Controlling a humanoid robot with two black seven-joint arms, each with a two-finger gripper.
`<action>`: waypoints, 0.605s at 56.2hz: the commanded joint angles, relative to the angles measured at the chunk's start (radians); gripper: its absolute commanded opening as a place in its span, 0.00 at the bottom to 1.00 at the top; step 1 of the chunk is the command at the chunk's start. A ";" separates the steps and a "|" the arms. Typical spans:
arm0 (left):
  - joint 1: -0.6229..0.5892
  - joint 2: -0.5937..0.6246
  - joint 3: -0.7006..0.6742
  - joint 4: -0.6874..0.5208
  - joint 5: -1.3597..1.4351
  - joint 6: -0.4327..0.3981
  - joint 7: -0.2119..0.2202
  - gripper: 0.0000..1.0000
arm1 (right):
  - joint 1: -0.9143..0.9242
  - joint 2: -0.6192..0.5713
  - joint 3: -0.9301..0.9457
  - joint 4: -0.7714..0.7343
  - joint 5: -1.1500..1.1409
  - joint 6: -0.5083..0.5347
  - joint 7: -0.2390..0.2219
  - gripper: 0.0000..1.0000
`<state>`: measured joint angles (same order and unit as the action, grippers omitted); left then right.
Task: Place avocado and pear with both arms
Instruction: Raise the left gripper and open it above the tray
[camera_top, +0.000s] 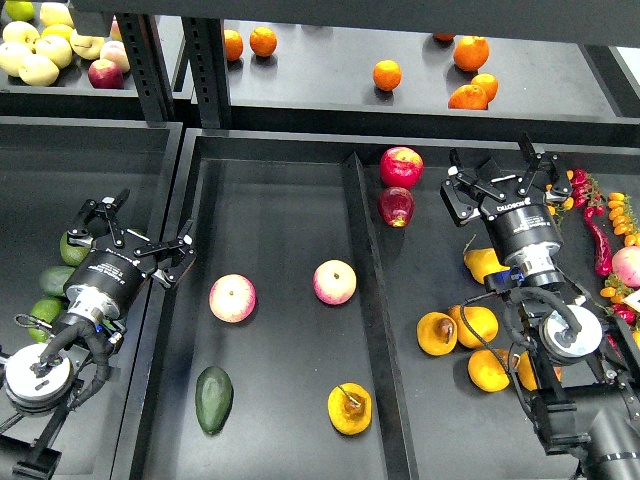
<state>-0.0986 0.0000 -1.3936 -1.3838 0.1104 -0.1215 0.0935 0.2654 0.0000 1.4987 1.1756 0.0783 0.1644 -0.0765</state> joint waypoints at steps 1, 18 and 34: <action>0.000 0.000 -0.008 0.000 0.000 -0.023 0.002 1.00 | 0.000 0.000 -0.002 -0.001 0.002 0.000 -0.002 1.00; -0.003 0.000 -0.045 0.000 0.000 -0.058 0.009 1.00 | 0.005 0.000 -0.003 -0.013 0.008 0.000 -0.008 1.00; -0.006 0.000 -0.044 0.000 0.000 -0.056 0.020 1.00 | 0.011 0.000 -0.005 -0.014 0.009 -0.011 -0.008 1.00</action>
<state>-0.1022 0.0000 -1.4375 -1.3838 0.1105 -0.1793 0.1112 0.2737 0.0000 1.4946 1.1620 0.0882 0.1556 -0.0844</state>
